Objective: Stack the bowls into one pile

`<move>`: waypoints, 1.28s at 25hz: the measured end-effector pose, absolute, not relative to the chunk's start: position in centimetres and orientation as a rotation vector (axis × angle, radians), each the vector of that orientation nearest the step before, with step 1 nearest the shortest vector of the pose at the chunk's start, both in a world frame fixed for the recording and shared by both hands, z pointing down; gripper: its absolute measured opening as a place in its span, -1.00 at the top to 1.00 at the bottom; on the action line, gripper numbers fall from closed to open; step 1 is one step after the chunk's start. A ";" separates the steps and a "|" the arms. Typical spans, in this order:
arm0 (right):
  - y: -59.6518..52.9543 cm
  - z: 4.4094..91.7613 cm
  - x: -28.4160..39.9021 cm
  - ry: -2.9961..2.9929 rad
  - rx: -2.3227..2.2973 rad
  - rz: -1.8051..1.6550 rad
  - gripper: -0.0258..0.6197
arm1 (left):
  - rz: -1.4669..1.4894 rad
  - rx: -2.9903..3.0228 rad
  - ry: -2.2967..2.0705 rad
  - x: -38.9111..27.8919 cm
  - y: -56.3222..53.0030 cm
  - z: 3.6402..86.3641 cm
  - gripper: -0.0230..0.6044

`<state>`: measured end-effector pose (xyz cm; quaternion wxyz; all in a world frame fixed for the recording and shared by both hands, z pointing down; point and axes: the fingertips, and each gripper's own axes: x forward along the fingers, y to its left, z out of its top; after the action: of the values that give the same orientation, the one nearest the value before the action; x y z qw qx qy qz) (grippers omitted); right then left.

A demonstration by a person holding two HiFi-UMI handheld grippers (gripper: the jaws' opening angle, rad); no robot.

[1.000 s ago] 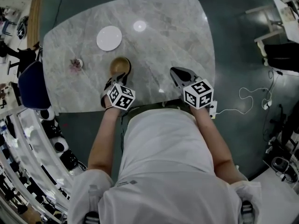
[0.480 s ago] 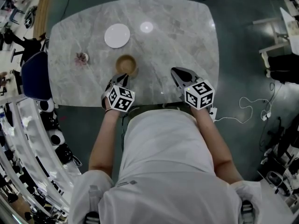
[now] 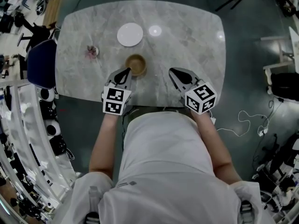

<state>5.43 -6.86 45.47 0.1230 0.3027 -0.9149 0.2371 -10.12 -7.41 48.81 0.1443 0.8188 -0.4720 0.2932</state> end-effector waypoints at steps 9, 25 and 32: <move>-6.8 40.0 2.2 -2.796 0.758 0.583 0.90 | 0.492 2.403 -1.356 -10.2 -6.4 42.7 0.92; -6.1 34.5 -0.5 -2.930 0.701 0.407 0.90 | 0.181 2.436 -1.495 -11.2 -5.5 36.6 0.92; -6.0 34.4 -0.6 -2.923 0.721 0.341 0.90 | 0.142 2.445 -1.449 -11.2 -5.1 37.1 0.92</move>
<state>-0.61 -6.01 34.42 0.0556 0.2376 -0.9632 0.1125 -11.23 -5.08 37.06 0.1476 0.8498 -0.5037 0.0494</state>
